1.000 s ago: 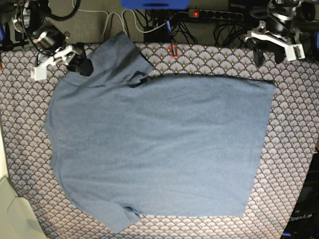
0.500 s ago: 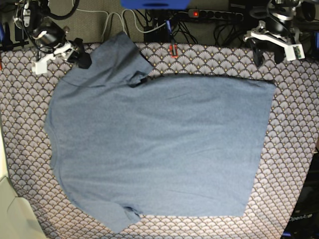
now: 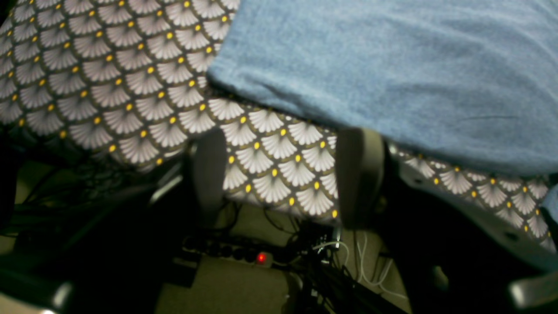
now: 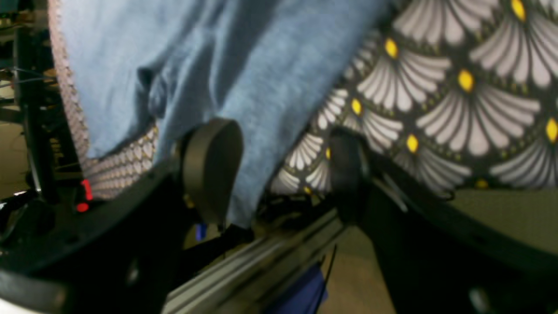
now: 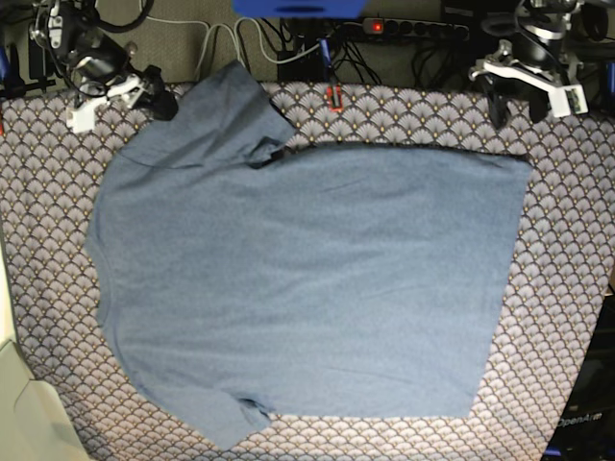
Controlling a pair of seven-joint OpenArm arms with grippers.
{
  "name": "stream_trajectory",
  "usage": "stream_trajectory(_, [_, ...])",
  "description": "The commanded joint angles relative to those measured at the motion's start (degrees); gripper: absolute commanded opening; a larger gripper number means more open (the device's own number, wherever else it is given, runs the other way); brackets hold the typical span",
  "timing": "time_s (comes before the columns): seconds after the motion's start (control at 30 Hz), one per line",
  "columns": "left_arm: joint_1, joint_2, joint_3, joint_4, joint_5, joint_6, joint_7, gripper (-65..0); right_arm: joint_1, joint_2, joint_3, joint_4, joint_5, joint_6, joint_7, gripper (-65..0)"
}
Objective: Fold the T-shirt properly
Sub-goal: 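Lower both grippers to the shirt's shoulder edge and grasp it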
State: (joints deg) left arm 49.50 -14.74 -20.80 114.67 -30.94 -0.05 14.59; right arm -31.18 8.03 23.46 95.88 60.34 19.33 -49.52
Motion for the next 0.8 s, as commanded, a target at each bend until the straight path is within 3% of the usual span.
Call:
stream_trajectory(0.0, [0.3, -0.3, -0.3, 0.7, 0.1, -0.2, -1.3, -26.4, 0.0, 0.5, 0.2, 0.7, 1.7, 0.6, 0.7, -27.9])
stream_trajectory(0.37, [-1.4, -0.3, -0.3, 0.0, 0.1, -0.2, -1.3, -26.4, -0.3, -0.2, -5.1, 0.6, 1.7, 0.6, 0.7, -27.9])
stream_trajectory(0.77, [-3.6, -0.3, -0.3, -1.0, 0.1, -0.2, -1.3, -26.4, -0.3, -1.7, -5.5, 0.6, 1.6, 0.6, 0.3, -28.5])
